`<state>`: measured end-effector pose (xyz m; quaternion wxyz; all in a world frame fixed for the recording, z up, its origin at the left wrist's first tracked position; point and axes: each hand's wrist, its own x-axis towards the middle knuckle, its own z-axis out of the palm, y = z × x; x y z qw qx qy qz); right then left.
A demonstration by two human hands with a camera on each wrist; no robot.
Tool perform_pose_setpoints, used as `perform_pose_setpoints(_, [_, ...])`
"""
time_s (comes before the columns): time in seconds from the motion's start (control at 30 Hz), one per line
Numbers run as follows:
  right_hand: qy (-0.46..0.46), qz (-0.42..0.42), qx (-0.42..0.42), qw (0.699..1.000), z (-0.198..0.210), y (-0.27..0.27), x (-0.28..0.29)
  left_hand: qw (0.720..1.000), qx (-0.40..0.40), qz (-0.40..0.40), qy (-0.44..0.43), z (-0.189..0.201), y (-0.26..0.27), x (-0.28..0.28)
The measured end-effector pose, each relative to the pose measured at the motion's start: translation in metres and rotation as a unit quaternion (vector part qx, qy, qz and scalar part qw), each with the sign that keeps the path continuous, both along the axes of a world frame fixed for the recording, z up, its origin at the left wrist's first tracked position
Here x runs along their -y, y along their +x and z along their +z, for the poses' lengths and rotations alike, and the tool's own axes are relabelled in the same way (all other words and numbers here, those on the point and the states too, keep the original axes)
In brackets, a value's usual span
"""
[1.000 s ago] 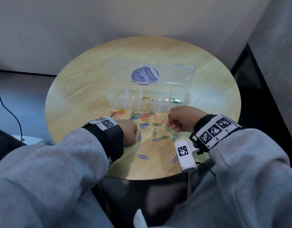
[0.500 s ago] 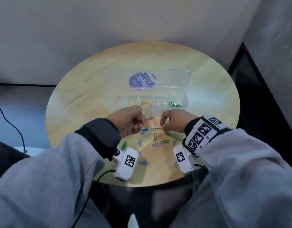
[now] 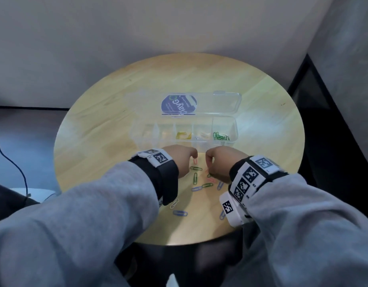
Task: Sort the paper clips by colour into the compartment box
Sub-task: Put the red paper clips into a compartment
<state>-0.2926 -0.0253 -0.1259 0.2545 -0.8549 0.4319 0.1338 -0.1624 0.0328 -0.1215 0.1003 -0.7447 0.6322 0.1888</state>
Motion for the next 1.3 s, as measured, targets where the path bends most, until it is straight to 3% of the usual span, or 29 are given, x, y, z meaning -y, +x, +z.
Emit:
perform_pose_setpoints(0.17, [0.001, -0.007, 0.03, 1.0, -0.003, -0.005, 0.002, 0.997, 0.057, -0.042, 0.03, 0.002, -0.009, 0.009])
perform_pose_setpoints(0.43, [0.03, 0.034, -0.036, 0.998, -0.007, -0.004, 0.006, 0.995, 0.073, -0.023, 0.06, 0.001, -0.014, 0.016])
perform_pose_setpoints(0.63, [0.13, -0.048, 0.018, 0.99, 0.006, -0.019, 0.012, 0.998, 0.027, 0.016, 0.062, -0.003, -0.012, 0.012])
perform_pose_setpoints(0.8, [0.228, -0.115, 0.082, 0.963, 0.005, -0.039, 0.016, 0.997, -0.013, 0.052, 0.052, -0.004, -0.012, 0.005])
perform_pose_setpoints(0.9, [0.277, -0.138, 0.102, 0.945, -0.001, -0.044, 0.012, 0.992, -0.081, 0.089, 0.041, -0.002, -0.01, 0.002])
perform_pose_setpoints(0.97, [0.316, -0.16, 0.13, 0.926, -0.002, -0.043, 0.011, 0.973, -0.177, 0.14, 0.042, 0.001, -0.007, 0.001])
perform_pose_setpoints(1.03, [0.339, -0.154, 0.151, 0.916, -0.002, -0.041, 0.009, 0.933, -0.29, 0.207, 0.045, 0.004, -0.005, -0.001])
perform_pose_setpoints(1.17, [0.249, -0.058, 0.107, 0.961, 0.001, -0.035, 0.004, 0.858, -0.425, 0.286, 0.014, 0.012, 0.001, -0.007])
perform_pose_setpoints(1.3, [0.16, -0.021, 0.06, 0.985, -0.005, -0.022, -0.002, 0.817, -0.481, 0.317, -0.013, 0.017, 0.012, -0.013])
